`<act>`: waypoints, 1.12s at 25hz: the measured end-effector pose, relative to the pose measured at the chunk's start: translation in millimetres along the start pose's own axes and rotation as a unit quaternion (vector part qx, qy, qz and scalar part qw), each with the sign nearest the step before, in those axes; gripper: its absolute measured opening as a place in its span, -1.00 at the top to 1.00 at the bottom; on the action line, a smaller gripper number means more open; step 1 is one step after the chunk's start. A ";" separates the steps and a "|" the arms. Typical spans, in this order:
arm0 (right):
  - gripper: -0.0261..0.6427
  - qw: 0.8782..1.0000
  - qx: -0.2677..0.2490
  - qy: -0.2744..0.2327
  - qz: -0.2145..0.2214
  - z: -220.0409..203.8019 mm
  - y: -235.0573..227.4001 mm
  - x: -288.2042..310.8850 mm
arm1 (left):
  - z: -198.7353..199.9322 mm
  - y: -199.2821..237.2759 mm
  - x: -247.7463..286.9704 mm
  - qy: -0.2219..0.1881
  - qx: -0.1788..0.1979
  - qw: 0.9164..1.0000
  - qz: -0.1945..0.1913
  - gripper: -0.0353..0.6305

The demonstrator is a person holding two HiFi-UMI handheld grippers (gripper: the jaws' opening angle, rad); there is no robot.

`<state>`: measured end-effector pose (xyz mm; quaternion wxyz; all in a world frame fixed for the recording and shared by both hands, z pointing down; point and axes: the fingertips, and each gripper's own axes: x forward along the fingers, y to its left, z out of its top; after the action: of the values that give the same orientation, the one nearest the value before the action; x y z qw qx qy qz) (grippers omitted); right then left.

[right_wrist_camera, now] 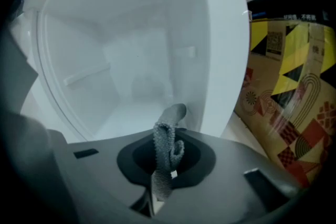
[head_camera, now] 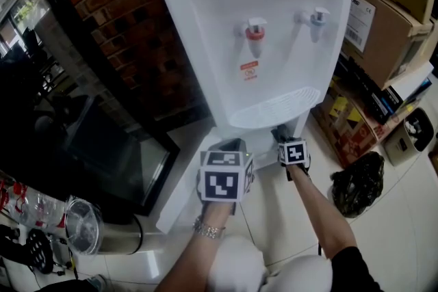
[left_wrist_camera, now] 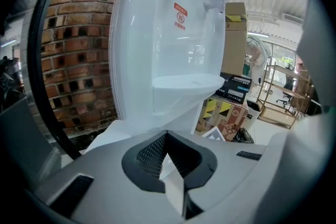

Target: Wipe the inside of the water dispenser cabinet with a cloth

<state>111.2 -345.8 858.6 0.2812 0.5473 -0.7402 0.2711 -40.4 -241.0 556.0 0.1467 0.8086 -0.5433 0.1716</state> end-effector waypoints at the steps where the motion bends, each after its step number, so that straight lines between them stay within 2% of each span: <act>1: 0.86 1.000 0.007 -0.007 0.001 4.4 0.8 -2.8 | -0.1 0.0 0.5 0.000 0.000 1.000 0.000 0.89; 3: 0.86 0.999 0.027 -0.030 0.022 16.9 14.7 -7.7 | -1.5 0.8 1.5 0.004 0.001 1.000 0.000 0.89; 5: 0.86 0.997 0.030 -0.048 0.061 27.4 42.6 -10.0 | -3.3 1.5 2.2 0.007 0.003 1.000 0.001 0.89; 9: 0.86 0.988 -0.025 -0.052 0.143 30.1 119.2 -7.4 | -1.6 -0.8 3.6 0.003 0.001 1.000 0.000 0.89; 12: 0.86 0.981 -0.069 -0.059 0.169 31.3 156.2 -9.4 | -2.1 -1.8 3.6 0.004 0.003 1.000 -0.004 0.89; 14: 0.86 0.984 -0.080 -0.042 0.156 19.3 150.5 -0.4 | -3.0 -1.9 3.2 0.005 0.002 1.000 -0.005 0.89; 17: 0.86 0.991 -0.073 -0.016 0.112 5.2 112.7 14.7 | -1.8 -1.4 3.7 0.004 0.001 1.000 -0.005 0.89; 21: 0.86 0.998 -0.036 -0.044 0.027 20.8 45.8 7.5 | -4.4 0.7 6.0 0.009 0.005 1.000 -0.002 0.89; 23: 0.86 0.999 0.001 -0.045 -0.002 21.1 16.5 4.0 | -2.7 0.1 6.8 0.005 0.001 1.000 -0.001 0.89; 25: 0.86 0.998 0.028 -0.048 -0.003 23.0 6.4 0.3 | -2.5 -0.1 7.9 0.005 0.000 1.000 0.000 0.89; 28: 0.86 0.998 0.024 -0.057 0.027 29.5 28.8 -1.4 | -5.9 0.9 10.0 0.011 0.005 1.000 0.002 0.89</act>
<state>80.3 -358.5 834.5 0.2183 0.5484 -0.7627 0.2644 -38.4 -247.1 565.7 0.1486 0.8060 -0.5428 0.1833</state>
